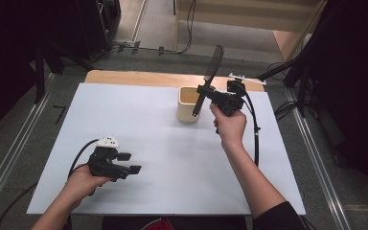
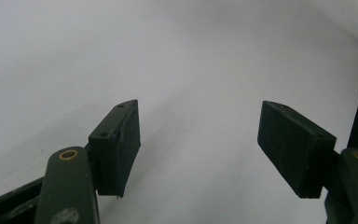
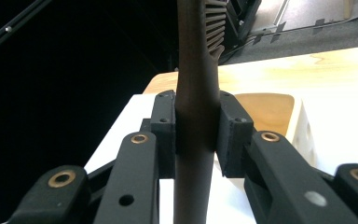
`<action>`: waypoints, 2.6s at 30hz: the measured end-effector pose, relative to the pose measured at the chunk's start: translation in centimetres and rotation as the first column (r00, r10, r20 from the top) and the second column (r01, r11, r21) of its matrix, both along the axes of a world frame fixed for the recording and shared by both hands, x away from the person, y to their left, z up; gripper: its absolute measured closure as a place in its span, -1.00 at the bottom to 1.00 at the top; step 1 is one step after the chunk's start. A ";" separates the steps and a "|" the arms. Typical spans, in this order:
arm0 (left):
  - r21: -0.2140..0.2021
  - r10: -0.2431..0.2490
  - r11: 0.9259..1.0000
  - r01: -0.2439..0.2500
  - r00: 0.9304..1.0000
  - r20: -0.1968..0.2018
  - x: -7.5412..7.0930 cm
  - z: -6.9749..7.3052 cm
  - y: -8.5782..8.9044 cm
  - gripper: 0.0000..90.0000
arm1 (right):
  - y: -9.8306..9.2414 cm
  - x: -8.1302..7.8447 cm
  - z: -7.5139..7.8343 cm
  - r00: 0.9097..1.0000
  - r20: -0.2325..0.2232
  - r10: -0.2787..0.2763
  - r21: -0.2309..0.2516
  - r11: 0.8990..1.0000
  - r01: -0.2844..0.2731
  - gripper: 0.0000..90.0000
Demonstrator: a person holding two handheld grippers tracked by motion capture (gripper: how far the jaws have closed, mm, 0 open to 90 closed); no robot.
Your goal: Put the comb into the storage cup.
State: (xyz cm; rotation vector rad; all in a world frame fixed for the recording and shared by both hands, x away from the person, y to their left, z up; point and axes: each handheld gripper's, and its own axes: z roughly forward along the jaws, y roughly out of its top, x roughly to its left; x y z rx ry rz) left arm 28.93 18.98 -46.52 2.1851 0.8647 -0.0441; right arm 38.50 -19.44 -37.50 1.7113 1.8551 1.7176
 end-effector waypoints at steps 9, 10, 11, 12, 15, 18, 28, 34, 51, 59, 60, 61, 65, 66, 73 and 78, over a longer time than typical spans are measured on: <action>-0.003 0.008 1.000 -0.008 1.000 -0.003 0.1 0.0 0.2 -0.31 | 0.1 1.2 0.4 1.000 0.009 -0.011 -0.002 1.000 0.011 0.55; -0.001 0.010 1.000 -0.010 1.000 -0.002 0.2 0.0 0.3 -0.31 | 0.1 1.3 0.4 1.000 0.006 -0.014 0.003 1.000 0.014 0.55; -0.001 0.011 1.000 -0.011 1.000 -0.002 0.2 0.0 0.3 -0.31 | 0.1 1.5 0.5 1.000 0.005 -0.016 0.009 1.000 0.015 0.55; -0.001 0.012 1.000 -0.012 1.000 -0.003 0.2 0.0 0.3 -0.31 | 0.0 1.6 0.5 1.000 0.003 -0.018 0.009 1.000 0.018 0.55; -0.002 0.010 1.000 -0.010 1.000 -0.005 0.2 0.0 0.3 -0.31 | 0.0 2.2 0.6 1.000 0.014 -0.025 0.001 1.000 0.025 0.55; -0.003 0.007 1.000 -0.007 1.000 -0.007 0.2 -0.1 0.3 -0.31 | 0.0 3.0 0.9 0.999 0.012 -0.038 0.006 0.999 0.038 0.55; -0.016 0.010 1.000 -0.010 1.000 -0.012 0.3 -0.1 0.5 -0.31 | -0.2 4.7 1.3 0.996 0.032 -0.078 -0.025 0.997 0.079 0.55; -0.012 0.008 1.000 -0.008 1.000 -0.013 0.4 -0.1 0.6 -0.31 | -0.1 5.5 1.1 0.995 0.027 -0.101 -0.037 0.994 0.102 0.55; -0.013 -0.002 1.000 0.002 1.000 -0.018 0.4 -0.1 0.6 -0.31 | 1.1 7.7 -0.2 0.984 0.058 -0.166 -0.112 0.979 0.171 0.55; -0.012 -0.006 1.000 0.005 1.000 -0.022 0.4 -0.2 0.6 -0.31 | 1.7 7.9 -0.7 0.982 0.076 -0.172 -0.146 0.972 0.182 0.55; -0.014 -0.004 1.000 0.004 1.000 -0.021 0.4 -0.2 0.6 -0.31 | 1.8 8.0 -0.8 0.982 0.077 -0.171 -0.149 0.972 0.181 0.55; -0.016 -0.005 1.000 0.005 1.000 -0.022 0.4 -0.2 0.6 -0.31 | 1.9 8.0 -0.9 0.982 0.080 -0.168 -0.153 0.972 0.179 0.55; -0.017 -0.005 1.000 0.004 1.000 -0.023 0.4 -0.2 0.6 -0.31 | 2.3 8.0 -1.1 0.981 0.100 -0.164 -0.173 0.968 0.180 0.55; -0.018 -0.005 1.000 0.004 1.000 -0.023 0.4 -0.2 0.6 -0.31 | 2.5 8.0 -1.2 0.982 0.099 -0.159 -0.180 0.968 0.175 0.55; -0.023 -0.004 1.000 0.003 1.000 -0.023 0.4 -0.2 0.6 -0.31 | 2.8 7.9 -1.6 0.985 0.090 -0.145 -0.189 0.969 0.160 0.55; -0.025 -0.004 1.000 0.003 1.000 -0.025 0.4 -0.2 0.6 -0.31 | 2.8 7.8 -2.3 0.987 0.086 -0.137 -0.170 0.974 0.150 0.55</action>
